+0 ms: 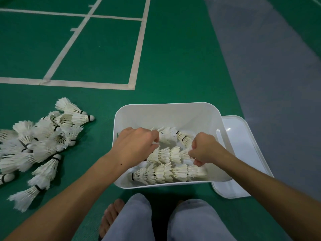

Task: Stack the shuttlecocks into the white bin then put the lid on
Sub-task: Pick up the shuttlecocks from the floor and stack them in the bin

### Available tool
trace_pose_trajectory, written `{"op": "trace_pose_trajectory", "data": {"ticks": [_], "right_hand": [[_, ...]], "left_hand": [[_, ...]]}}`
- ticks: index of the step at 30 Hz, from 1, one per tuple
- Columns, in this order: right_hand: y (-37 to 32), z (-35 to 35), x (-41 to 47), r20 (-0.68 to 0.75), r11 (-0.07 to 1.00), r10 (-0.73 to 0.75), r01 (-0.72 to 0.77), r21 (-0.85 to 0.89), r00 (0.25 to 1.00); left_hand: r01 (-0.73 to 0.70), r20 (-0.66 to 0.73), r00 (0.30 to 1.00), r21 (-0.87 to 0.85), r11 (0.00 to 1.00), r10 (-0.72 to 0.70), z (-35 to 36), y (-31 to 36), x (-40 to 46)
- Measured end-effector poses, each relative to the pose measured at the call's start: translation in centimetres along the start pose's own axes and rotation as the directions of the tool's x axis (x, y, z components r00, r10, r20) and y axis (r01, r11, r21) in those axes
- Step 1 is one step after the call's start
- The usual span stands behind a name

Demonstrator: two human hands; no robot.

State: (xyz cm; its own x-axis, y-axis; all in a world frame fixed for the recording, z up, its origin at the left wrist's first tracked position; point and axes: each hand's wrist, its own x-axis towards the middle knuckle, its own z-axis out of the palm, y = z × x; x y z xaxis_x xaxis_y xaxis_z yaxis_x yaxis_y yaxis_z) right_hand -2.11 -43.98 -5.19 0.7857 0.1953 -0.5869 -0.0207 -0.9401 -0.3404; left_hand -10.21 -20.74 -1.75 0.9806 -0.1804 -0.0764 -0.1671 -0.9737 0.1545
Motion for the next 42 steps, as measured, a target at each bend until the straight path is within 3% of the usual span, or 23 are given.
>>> {"op": "trace_pose_trajectory", "data": {"ticks": [5, 9, 13, 19, 21, 23, 26, 30, 35, 39, 42], "right_hand": [[-0.4, 0.6, 0.3, 0.093, 0.954, 0.09, -0.113, 0.277, 0.992], [-0.7, 1.1, -0.2, 0.224, 0.901, 0.134, -0.213, 0.377, 0.965], [-0.8, 2.2, 0.6, 0.209, 0.877, 0.145, -0.223, 0.425, 0.967], [-0.2, 1.3, 1.1, 0.188, 0.944, 0.129, -0.179, 0.278, 0.974], [0.0, 0.1, 0.6, 0.132, 0.975, 0.075, -0.1, 0.197, 0.988], [-0.2, -1.0, -0.5, -0.001, 0.997, -0.055, 0.055, 0.056, 0.999], [-1.5, -2.3, -2.9, -0.161, 0.956, -0.29, 0.292, -0.012, 0.943], [-3.2, -2.2, -4.7, -0.154, 0.845, -0.533, 0.534, -0.034, 0.832], [-2.9, -2.3, -4.3, -0.158, 0.836, -0.548, 0.53, -0.142, 0.822], [-1.2, -3.2, -4.9, -0.152, 0.846, -0.518, 0.477, -0.237, 0.842], [0.4, -3.6, -5.1, -0.228, 0.871, -0.452, 0.372, -0.321, 0.862]], "left_hand": [[-0.009, -0.001, 1.0, 0.006, 1.0, 0.009, 0.1, -0.1, -0.1], [-0.01, -0.008, 1.0, -0.026, 1.0, 0.01, -0.1, 0.2, 0.0], [-0.017, -0.032, 0.999, -0.071, 0.997, 0.015, -0.4, 0.5, 0.0], [-0.064, -0.039, 0.997, -0.129, 0.99, 0.06, -0.3, 0.8, 0.3], [-0.064, -0.046, 0.997, -0.142, 0.988, 0.058, -0.3, 0.9, 0.4], [-0.072, -0.045, 0.997, -0.139, 0.988, 0.067, -0.4, 0.7, 0.7], [-0.138, -0.044, 0.99, -0.109, 0.984, 0.134, -0.6, 0.5, 1.1], [-0.239, -0.079, 0.97, -0.121, 0.963, 0.231, -1.0, 1.1, 1.8], [-0.309, -0.084, 0.951, -0.211, 0.927, 0.297, -1.6, 1.9, 2.9], [-0.233, -0.076, 0.972, -0.314, 0.92, 0.221, -1.3, 2.7, 3.0], [-0.164, -0.004, 0.986, -0.272, 0.948, 0.169, -0.3, 2.9, 3.3]]}}
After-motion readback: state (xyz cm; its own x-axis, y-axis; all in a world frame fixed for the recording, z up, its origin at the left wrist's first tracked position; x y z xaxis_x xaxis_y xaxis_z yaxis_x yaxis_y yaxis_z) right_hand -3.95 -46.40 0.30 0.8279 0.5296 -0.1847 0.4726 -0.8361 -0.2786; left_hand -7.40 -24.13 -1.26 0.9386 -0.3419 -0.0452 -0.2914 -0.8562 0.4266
